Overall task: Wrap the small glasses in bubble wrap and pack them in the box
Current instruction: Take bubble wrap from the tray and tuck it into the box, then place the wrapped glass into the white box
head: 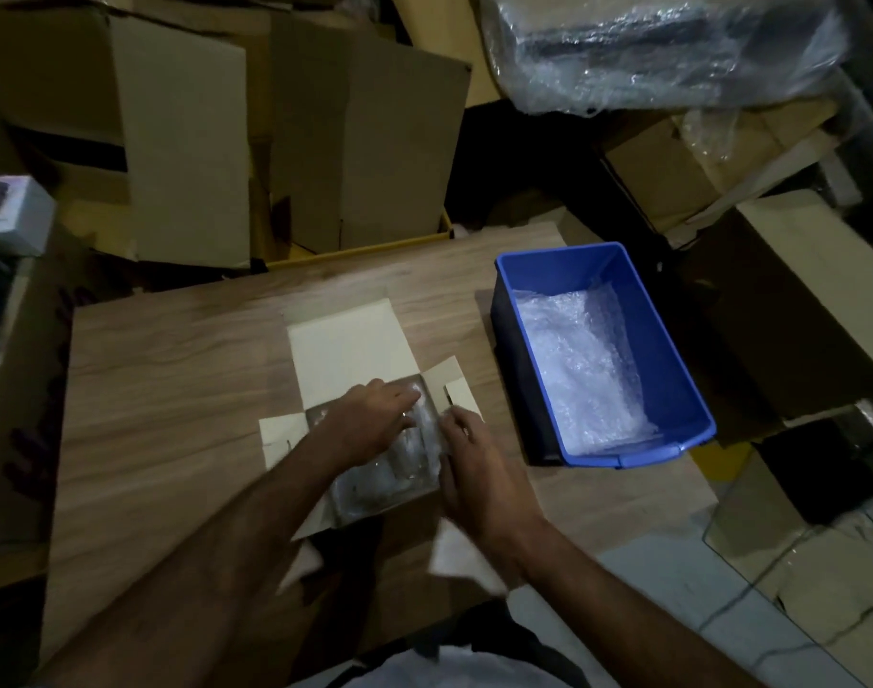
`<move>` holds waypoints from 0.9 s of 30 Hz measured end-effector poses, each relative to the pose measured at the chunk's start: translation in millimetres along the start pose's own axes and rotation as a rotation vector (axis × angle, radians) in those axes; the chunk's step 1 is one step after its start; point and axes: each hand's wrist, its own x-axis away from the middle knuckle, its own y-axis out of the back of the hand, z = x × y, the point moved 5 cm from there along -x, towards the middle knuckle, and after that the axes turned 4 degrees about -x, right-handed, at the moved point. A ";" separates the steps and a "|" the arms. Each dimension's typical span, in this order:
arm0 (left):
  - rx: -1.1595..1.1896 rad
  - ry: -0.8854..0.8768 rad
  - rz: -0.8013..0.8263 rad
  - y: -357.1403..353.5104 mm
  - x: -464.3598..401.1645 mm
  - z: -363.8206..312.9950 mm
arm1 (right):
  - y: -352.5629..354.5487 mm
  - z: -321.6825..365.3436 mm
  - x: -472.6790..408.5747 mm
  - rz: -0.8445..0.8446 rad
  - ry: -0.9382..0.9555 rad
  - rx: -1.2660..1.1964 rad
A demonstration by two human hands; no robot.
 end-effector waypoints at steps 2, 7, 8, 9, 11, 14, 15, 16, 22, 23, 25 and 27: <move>0.078 0.054 -0.170 9.4 6.4 -6.5 | 24.0 -9.8 -0.5 -0.110 0.038 -0.003; 0.198 0.060 -0.523 44.9 -4.6 -59.7 | 75.3 -49.2 -3.2 -0.242 0.056 -0.017; 0.217 0.048 -0.592 52.7 -10.1 -74.0 | 81.7 -62.5 -4.0 -0.249 0.035 -0.014; 0.226 0.033 -0.637 57.9 -17.7 -88.3 | 88.4 -77.5 -5.0 -0.263 0.019 -0.006; 0.234 0.028 -0.617 60.8 -34.2 -110.4 | 96.4 -104.7 -7.3 -0.288 0.011 0.027; 0.325 0.125 -0.436 59.5 -70.1 -138.7 | 112.5 -151.1 -7.3 -0.265 -0.037 0.085; 0.352 0.174 -0.381 57.9 -81.1 -144.8 | 116.0 -164.5 -8.5 -0.223 -0.058 0.112; 0.360 0.214 -0.331 57.4 -91.4 -151.0 | 117.9 -177.1 -10.9 -0.157 -0.076 0.134; 0.202 0.340 -0.135 27.3 -129.3 -154.3 | 104.3 -226.7 -44.4 0.323 -0.031 0.292; 0.189 0.350 -0.117 21.4 -130.7 -154.3 | 97.6 -232.6 -52.1 0.379 -0.018 0.326; 0.194 0.374 -0.088 14.2 -131.6 -156.4 | 84.4 -241.5 -67.9 0.461 0.015 0.365; 0.223 0.389 -0.104 11.0 -134.0 -156.2 | 72.4 -245.7 -81.3 0.471 0.076 0.317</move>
